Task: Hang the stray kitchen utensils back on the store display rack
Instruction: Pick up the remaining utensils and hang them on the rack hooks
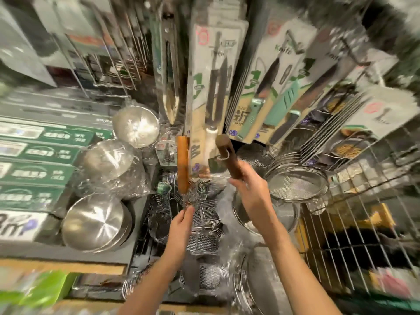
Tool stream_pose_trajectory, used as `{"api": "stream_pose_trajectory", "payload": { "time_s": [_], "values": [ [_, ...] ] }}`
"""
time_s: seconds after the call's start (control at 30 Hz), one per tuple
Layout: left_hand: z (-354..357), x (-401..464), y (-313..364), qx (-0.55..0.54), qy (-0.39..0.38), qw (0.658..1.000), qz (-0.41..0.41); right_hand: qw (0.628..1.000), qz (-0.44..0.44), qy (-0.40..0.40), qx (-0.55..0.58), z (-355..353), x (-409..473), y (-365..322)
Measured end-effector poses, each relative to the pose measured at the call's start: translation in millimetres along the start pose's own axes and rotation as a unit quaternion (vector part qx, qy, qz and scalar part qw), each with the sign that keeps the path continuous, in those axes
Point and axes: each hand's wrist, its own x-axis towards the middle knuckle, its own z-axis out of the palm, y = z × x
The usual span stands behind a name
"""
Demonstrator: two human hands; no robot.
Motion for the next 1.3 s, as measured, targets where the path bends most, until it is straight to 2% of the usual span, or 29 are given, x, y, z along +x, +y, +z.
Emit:
{"api": "stream_pose_trajectory", "payload": {
  "time_s": [0.13,0.2,0.37,0.43,0.53,0.67,0.9,1.03,1.13,1.3],
  "values": [
    [-8,-48,19,-0.053,-0.015,0.997,-0.046,0.998,0.021,-0.061,-0.003,-17,-13,-45],
    [-11,-72,32,-0.051,-0.031,0.997,-0.039,0.995,0.024,-0.092,0.029,-27,-21,-72],
    [-20,-115,86,-0.086,-0.065,0.993,0.047,0.992,0.015,-0.107,0.071,-40,-32,-142],
    [-25,-128,119,-0.078,-0.061,0.990,0.098,0.992,0.010,-0.110,0.065,-39,-36,-174],
    [-42,-149,172,-0.057,-0.109,0.979,0.164,0.994,-0.009,-0.104,0.044,-33,-41,-227],
    [-75,-175,225,-0.027,-0.112,0.972,0.205,0.993,-0.060,-0.098,0.031,-15,-44,-296],
    [-153,-189,324,-0.002,-0.075,0.966,0.248,0.989,-0.129,-0.061,0.035,31,-35,-408],
    [-205,-188,377,-0.021,-0.100,0.961,0.257,0.988,-0.148,-0.028,0.042,66,-24,-466],
    [-238,-183,410,-0.017,-0.114,0.956,0.270,0.980,-0.197,-0.005,0.018,88,-15,-508],
    [-263,-169,437,-0.004,-0.118,0.954,0.277,0.969,-0.230,0.074,0.051,99,-5,-557]
  ]
}}
